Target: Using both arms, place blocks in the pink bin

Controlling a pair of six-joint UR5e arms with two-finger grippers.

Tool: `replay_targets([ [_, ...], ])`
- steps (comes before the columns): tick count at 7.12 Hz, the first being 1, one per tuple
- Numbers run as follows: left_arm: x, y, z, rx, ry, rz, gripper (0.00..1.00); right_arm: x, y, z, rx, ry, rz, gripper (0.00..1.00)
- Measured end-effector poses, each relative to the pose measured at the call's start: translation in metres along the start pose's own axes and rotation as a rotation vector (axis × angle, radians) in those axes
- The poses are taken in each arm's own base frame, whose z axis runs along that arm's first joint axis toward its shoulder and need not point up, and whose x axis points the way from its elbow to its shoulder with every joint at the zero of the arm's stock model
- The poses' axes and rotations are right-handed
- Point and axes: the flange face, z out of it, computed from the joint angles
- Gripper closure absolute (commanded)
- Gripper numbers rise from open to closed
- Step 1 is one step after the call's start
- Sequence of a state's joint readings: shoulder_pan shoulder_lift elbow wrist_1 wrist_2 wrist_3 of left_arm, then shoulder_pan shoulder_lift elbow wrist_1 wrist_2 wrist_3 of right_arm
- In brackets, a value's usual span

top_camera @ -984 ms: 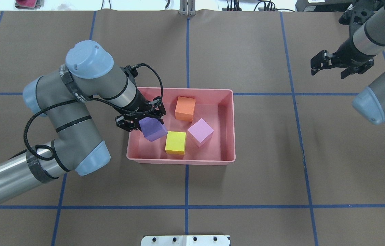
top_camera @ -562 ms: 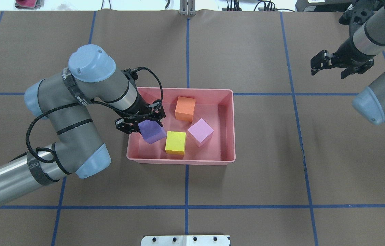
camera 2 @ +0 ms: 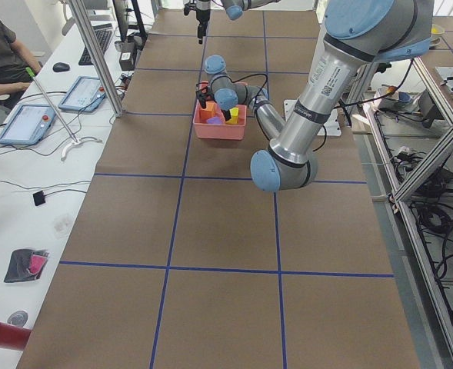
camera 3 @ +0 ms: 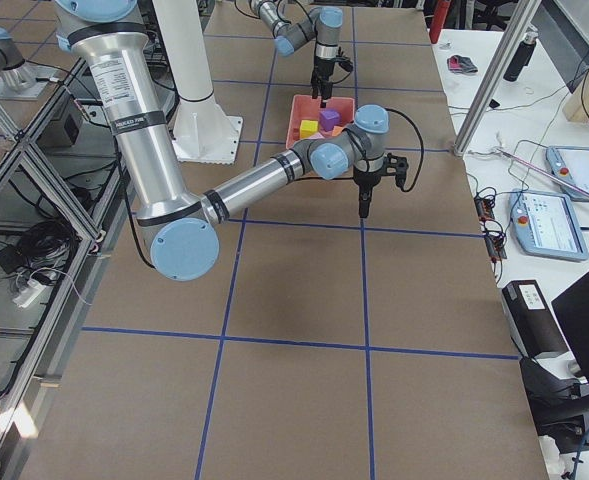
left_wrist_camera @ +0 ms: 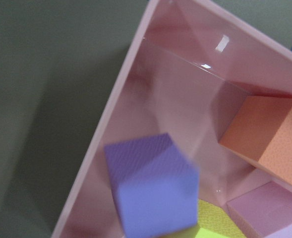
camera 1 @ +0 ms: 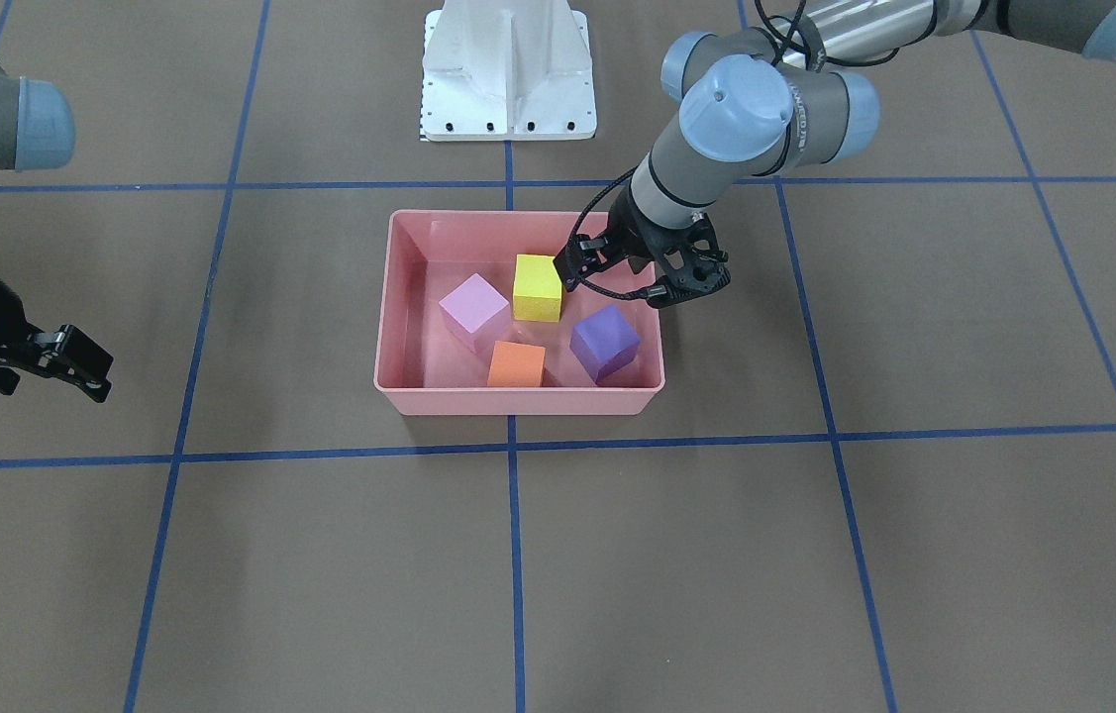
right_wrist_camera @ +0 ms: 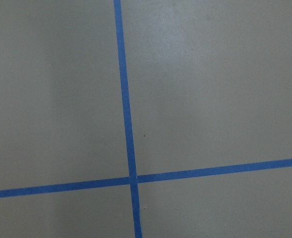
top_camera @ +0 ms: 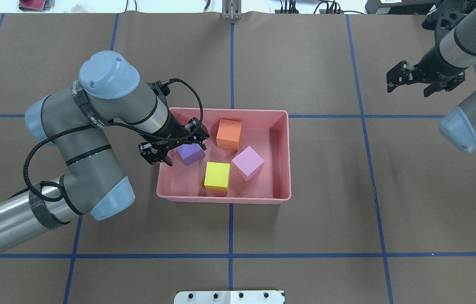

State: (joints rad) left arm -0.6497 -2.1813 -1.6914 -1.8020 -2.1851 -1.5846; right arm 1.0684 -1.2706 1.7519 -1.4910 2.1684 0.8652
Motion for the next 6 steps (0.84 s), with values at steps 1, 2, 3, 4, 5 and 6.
replay_targets([
  [1, 0.004, 0.002, -0.028, 0.018, 0.023, 0.002, 0.01, 0.015, -0.002, -0.01, -0.001, -0.012, 0.022, 0.01],
  [2, 0.004, 0.006, -0.065, 0.044, 0.038, 0.001, 0.01, 0.044, -0.001, -0.025, 0.003, -0.024, 0.039, 0.01],
  [3, -0.011, 0.005, -0.099, 0.076, 0.042, 0.03, 0.01, 0.081, 0.005, -0.04, 0.012, -0.027, 0.034, 0.01],
  [4, -0.05, -0.002, -0.124, 0.111, 0.026, 0.1, 0.01, 0.126, 0.011, -0.052, 0.021, -0.017, 0.009, 0.01],
  [5, -0.105, -0.013, -0.145, 0.145, -0.013, 0.194, 0.01, 0.165, 0.016, -0.06, 0.026, -0.006, -0.021, 0.01],
  [6, -0.166, -0.029, -0.166, 0.177, -0.071, 0.302, 0.01, 0.199, 0.021, -0.065, 0.027, 0.008, -0.051, 0.01],
])
